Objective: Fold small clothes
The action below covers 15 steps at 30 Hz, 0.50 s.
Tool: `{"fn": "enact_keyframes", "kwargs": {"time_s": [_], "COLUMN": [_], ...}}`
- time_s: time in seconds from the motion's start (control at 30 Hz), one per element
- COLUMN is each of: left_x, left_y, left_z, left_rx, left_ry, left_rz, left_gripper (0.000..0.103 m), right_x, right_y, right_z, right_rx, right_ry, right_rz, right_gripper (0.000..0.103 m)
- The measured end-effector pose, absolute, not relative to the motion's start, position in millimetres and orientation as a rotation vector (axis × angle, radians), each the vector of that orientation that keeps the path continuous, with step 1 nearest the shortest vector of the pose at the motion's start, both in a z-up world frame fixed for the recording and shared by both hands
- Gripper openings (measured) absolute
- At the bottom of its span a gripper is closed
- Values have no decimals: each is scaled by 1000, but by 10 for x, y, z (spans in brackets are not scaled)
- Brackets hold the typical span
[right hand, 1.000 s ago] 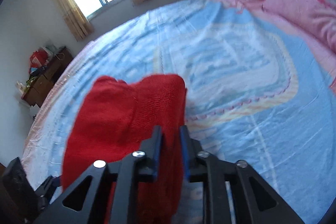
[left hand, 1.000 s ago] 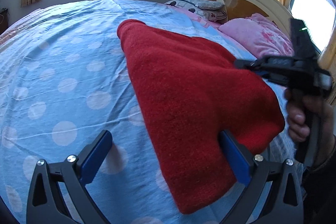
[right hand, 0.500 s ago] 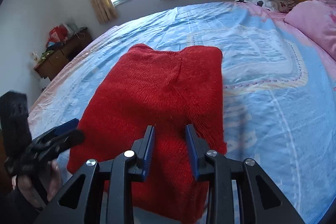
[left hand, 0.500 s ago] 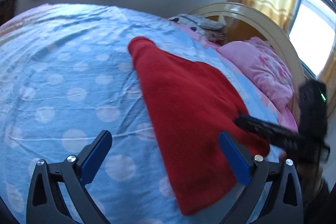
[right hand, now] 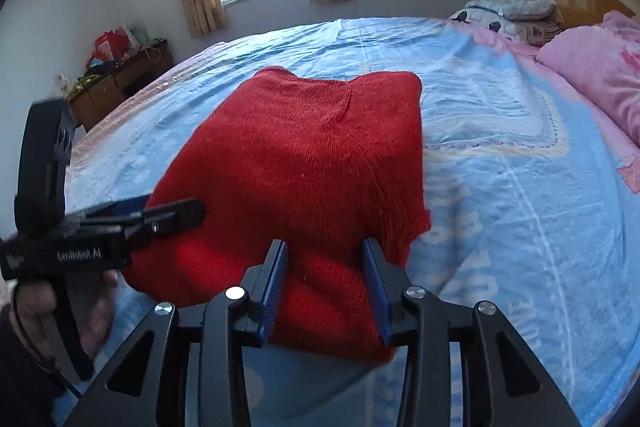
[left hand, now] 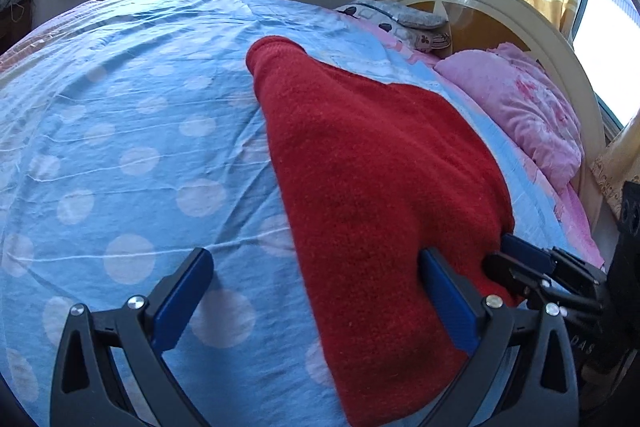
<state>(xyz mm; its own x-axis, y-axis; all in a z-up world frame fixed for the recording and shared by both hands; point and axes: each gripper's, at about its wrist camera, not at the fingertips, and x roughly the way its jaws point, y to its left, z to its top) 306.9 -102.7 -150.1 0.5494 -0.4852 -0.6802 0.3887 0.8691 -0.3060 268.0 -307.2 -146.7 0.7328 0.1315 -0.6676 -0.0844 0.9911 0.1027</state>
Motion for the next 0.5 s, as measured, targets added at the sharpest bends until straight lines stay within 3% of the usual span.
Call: {"fn": "enact_keyframes", "kwargs": {"time_s": [0.5], "left_x": [3046], "left_y": [-1055], "left_z": [-1515], "left_rx": [-108], "left_ry": [853], "left_rz": [-501], "left_gripper": [103], "right_x": [2550], "right_y": [-3187], "right_z": [-1344], "right_rx": [169], "right_ry": [669], "right_rz": [124], "right_gripper": [40]}}
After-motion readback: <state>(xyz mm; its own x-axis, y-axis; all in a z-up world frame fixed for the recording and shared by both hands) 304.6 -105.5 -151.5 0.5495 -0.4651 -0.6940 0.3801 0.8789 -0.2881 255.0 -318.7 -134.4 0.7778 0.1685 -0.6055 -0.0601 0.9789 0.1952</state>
